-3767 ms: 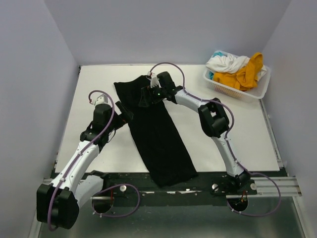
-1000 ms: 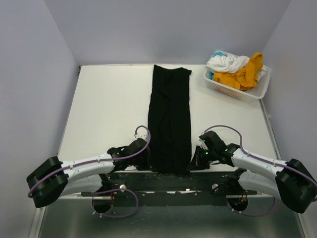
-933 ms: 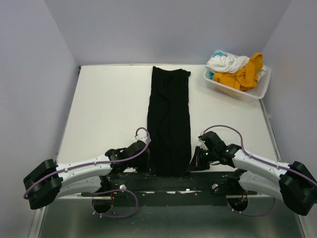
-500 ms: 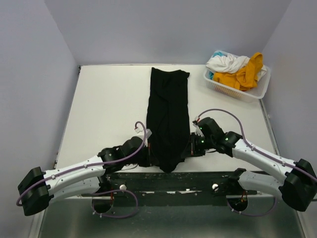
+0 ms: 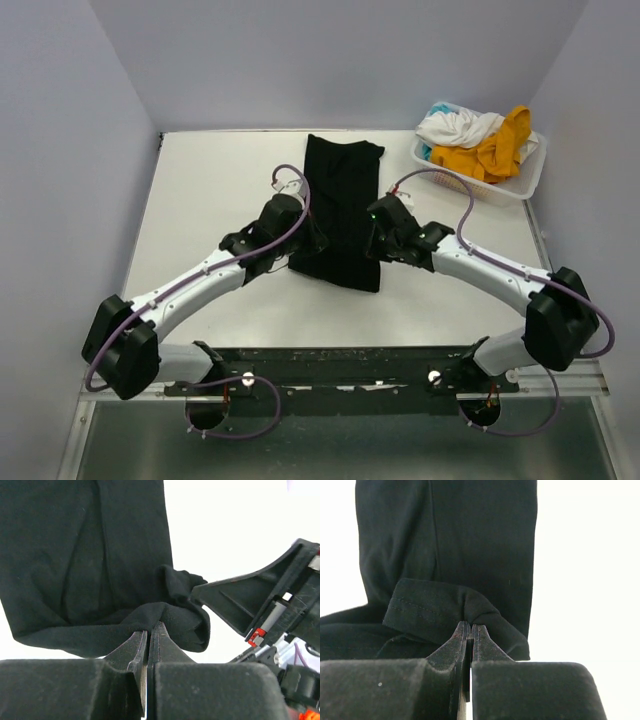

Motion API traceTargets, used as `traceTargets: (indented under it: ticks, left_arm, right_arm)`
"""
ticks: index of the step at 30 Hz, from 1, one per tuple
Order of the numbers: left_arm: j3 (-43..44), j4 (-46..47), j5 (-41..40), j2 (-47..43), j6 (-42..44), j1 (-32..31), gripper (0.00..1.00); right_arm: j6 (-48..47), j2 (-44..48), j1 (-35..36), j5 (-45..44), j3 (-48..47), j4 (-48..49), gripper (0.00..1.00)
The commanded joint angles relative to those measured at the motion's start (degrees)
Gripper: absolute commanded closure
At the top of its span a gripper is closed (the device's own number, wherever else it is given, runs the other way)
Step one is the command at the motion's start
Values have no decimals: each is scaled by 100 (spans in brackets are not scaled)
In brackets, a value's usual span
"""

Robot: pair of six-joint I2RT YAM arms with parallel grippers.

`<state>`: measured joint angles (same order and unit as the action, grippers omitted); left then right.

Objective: Fold and stack the t-shirts
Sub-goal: Fold the folded rectangular tshirt in 1/3 of the way

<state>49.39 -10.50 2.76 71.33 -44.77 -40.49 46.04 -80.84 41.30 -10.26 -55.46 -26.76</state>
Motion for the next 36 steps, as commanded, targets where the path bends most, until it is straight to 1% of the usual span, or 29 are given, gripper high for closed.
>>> traceTargets:
  ticks: [1,5,7,9,14,17,21,25,31,36]
  left_arm:
    - [822,-536,-322,616,426,340,100]
    - [1369,-690,-99,1114,502,614,100]
    - [1585,-777,-118,1310,518,748,100]
    - [1737,-796,-116,1475,573,874,100]
    - [2191,-895,82,2020,699,1216,100]
    - [2431,-911,241,2335,689,1454,100]
    - [2653,-751,600,2690,793,1615,100]
    - [2916,-774,704,3058,874,1712,100]
    - [3171,-586,1083,3470,1015,1826,100]
    - [3366,-557,1101,3743,1041,1851,100]
  right_arm:
    - [11,-453,-35,-1596,-746,-137,99]
    - [-245,-890,-224,-1698,-1151,19,99]
    - [-361,-1072,-355,-1683,-1318,101,99]
    - [-525,-1212,-522,-1523,-1375,304,99]
    - [-928,-1551,-856,-687,-1379,1024,99]
    - [-981,-1823,-993,-531,-1485,1215,99]
    - [-1032,-2111,-1110,-584,-1599,1418,99]
    - [-1093,-2320,-1157,-743,-1645,1693,99]
    - [-1013,-2448,-1186,-1195,-1747,1540,99]
    - [-1092,-2504,-1195,-1381,-1834,1534,99]
